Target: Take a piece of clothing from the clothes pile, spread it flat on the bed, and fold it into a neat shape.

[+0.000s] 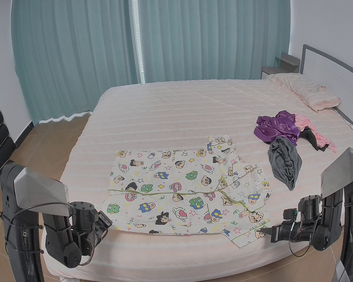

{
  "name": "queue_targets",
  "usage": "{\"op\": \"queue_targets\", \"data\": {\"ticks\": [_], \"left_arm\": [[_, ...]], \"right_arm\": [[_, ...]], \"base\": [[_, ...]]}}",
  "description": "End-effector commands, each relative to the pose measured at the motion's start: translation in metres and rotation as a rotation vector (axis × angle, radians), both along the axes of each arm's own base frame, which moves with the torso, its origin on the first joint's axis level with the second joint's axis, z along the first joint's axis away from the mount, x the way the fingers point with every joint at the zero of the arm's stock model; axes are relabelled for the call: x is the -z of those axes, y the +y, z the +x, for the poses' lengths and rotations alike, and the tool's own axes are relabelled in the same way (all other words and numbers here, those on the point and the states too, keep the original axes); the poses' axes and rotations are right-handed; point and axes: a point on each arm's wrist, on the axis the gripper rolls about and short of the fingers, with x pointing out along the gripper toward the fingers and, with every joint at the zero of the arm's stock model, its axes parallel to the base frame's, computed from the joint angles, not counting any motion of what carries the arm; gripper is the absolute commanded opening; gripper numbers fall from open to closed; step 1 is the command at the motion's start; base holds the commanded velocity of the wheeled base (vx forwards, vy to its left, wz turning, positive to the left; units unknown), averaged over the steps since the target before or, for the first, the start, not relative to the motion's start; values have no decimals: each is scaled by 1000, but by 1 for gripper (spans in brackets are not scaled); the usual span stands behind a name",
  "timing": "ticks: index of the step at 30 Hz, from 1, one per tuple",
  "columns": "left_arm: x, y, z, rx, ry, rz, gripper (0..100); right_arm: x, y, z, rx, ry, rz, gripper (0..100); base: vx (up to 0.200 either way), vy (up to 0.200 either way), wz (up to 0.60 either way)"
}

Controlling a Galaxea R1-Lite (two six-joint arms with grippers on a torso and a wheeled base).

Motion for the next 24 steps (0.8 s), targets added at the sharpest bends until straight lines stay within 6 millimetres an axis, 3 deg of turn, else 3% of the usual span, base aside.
{"op": "queue_targets", "data": {"ticks": [1, 4, 12, 24], "left_arm": [[0, -9, -10, 39, 22, 11, 0], [-7, -11, -21, 60, 31, 12, 0], [-19, -12, -51, 106, 68, 25, 0], [-13, -7, -75, 168, 173, 118, 0]], "right_arm": [[-13, -2, -18, -12, 11, 10, 0], [-20, -3, -30, -44, 19, 36, 0], [-40, -3, -41, -51, 51, 33, 0], [-63, -8, -75, -97, 169, -18, 0]], "base": [[0, 0, 0], [0, 0, 0], [0, 0, 0], [0, 0, 0]]}}
